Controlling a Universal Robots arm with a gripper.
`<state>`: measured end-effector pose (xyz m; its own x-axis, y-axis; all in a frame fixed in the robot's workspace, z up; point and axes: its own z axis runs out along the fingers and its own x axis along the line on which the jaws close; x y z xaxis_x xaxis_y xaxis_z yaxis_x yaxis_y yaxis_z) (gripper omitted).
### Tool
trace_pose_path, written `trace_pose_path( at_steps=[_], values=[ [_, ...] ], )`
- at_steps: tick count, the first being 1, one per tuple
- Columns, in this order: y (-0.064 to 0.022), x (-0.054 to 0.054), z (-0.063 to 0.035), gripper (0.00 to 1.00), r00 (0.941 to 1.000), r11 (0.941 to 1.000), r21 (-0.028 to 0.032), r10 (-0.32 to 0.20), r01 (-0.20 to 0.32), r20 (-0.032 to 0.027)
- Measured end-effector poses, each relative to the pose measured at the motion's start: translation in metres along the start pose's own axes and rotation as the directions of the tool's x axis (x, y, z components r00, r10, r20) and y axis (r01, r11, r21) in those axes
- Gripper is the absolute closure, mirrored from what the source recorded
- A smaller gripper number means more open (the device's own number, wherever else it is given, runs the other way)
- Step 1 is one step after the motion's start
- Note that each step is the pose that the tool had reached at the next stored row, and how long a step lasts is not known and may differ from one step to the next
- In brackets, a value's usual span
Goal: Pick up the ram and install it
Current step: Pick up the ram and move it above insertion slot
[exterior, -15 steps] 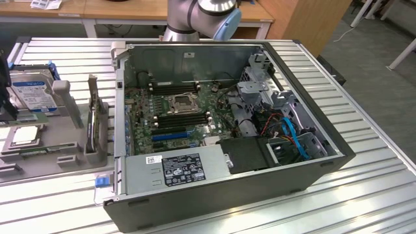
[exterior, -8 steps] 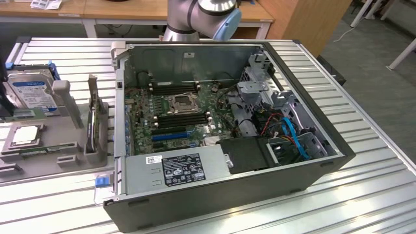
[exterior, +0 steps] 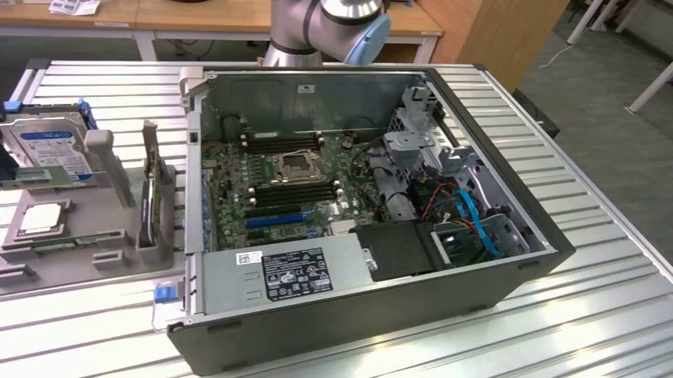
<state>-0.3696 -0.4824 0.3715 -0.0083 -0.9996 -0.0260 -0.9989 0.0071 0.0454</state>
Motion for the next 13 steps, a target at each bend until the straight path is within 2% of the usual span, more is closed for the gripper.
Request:
trace_pose_path(
  at_steps=[13],
  values=[
    [0.0003,-0.001,-0.0202,0.89,1.0000,1.0000,0.0001,0.000,0.000,0.0001]
  ],
)
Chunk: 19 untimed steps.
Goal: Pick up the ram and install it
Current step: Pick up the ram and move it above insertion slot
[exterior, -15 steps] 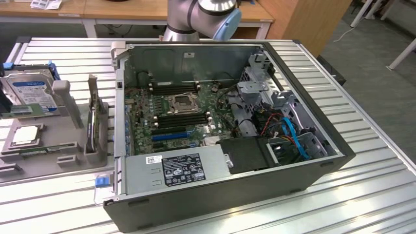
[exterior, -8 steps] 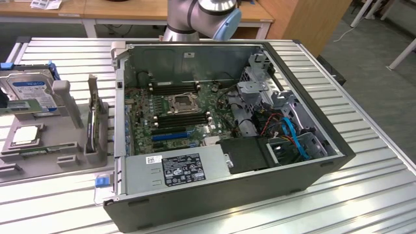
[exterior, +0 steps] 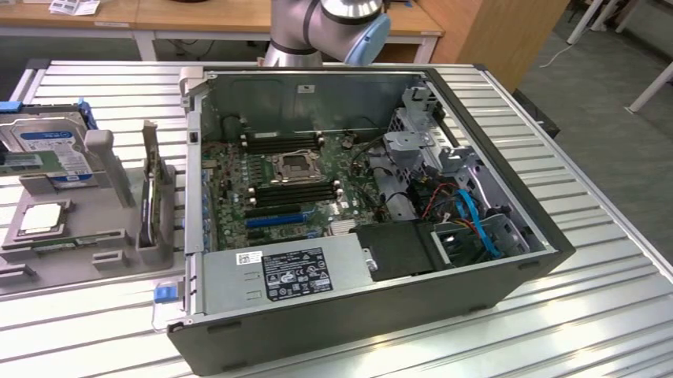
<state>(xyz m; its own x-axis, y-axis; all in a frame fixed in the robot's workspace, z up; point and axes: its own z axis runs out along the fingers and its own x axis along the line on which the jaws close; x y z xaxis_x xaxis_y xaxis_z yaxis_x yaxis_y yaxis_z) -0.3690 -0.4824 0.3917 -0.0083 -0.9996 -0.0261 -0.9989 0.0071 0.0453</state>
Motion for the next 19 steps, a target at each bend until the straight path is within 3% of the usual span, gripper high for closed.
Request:
trace_pose_path(
  at_steps=[19],
  values=[
    [0.0005,0.000,-0.0113,0.89,1.0000,1.0000,-0.0001,0.000,0.000,-0.0001]
  ],
)
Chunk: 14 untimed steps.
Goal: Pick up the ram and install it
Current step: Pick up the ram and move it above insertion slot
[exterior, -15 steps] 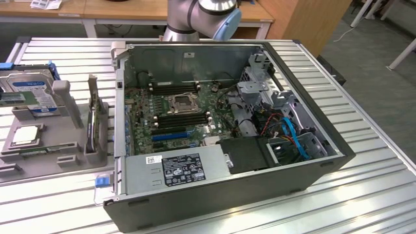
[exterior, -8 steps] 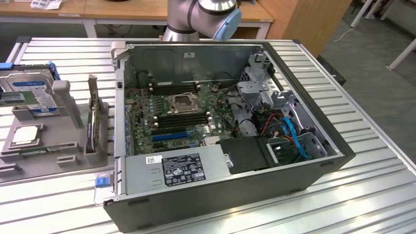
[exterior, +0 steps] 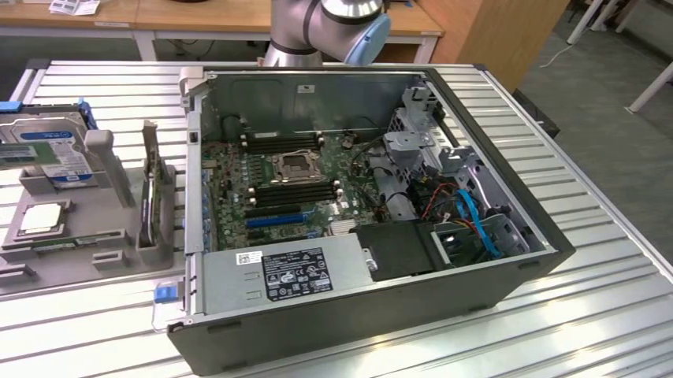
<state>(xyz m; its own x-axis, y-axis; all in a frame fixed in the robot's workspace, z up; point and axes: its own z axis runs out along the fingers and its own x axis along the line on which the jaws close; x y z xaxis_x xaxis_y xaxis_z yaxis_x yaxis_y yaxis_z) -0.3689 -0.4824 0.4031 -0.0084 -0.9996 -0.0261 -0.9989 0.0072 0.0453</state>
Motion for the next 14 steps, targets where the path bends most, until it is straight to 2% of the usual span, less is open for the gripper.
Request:
trace_pose_path(
  at_steps=[14],
  values=[
    [0.0002,-0.0001,-0.0042,0.89,1.0000,1.0000,0.0000,0.000,0.000,-0.0001]
  ],
)
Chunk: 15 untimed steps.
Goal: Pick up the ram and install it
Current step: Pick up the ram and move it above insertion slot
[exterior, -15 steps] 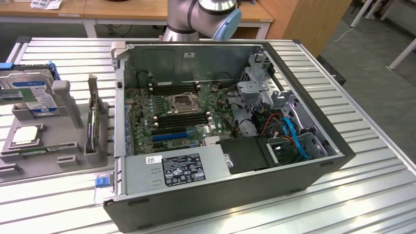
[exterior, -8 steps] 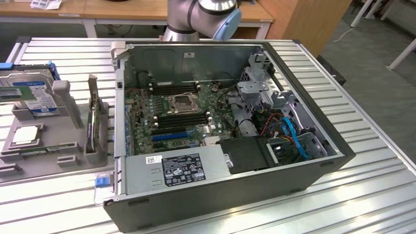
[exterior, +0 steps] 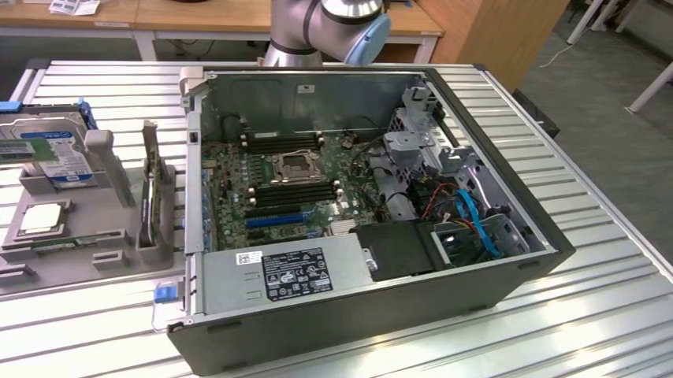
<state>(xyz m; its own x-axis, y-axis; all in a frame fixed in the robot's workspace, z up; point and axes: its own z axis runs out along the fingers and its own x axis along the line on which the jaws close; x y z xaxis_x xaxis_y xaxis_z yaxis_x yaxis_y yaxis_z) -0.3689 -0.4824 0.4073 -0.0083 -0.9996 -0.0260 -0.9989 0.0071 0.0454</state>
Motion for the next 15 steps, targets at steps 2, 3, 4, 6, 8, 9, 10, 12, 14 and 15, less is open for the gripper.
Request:
trace_pose_path(
  at_steps=[2,3,4,6,8,9,10,12,14,15],
  values=[
    [0.0000,0.0000,-0.0006,0.89,1.0000,1.0000,0.0001,0.000,0.000,0.0001],
    [0.0000,0.0000,-0.0008,0.89,1.0000,1.0000,0.0001,0.000,0.000,0.0001],
    [0.0000,-0.0001,-0.0008,0.89,1.0000,1.0000,0.0001,0.000,0.000,0.0001],
    [0.0001,0.0000,-0.0008,0.89,1.0000,1.0000,0.0000,0.000,0.000,0.0001],
    [0.0000,-0.0001,-0.0009,0.89,1.0000,1.0000,-0.0001,0.000,0.000,0.0000],
    [-0.0001,-0.0001,-0.0010,0.89,1.0000,1.0000,-0.0002,0.000,0.000,-0.0001],
    [-0.0004,0.0000,-0.0010,0.89,1.0000,1.0000,-0.0001,0.000,0.000,-0.0001],
    [-0.0011,0.0000,-0.0009,0.89,1.0000,1.0000,0.0001,0.000,0.000,0.0000],
    [-0.0020,-0.0001,-0.0010,0.89,1.0000,1.0000,-0.0001,0.000,0.000,0.0000],
    [-0.0024,-0.0001,-0.0010,0.89,1.0000,1.0000,0.0000,0.000,0.000,0.0001]
  ],
)
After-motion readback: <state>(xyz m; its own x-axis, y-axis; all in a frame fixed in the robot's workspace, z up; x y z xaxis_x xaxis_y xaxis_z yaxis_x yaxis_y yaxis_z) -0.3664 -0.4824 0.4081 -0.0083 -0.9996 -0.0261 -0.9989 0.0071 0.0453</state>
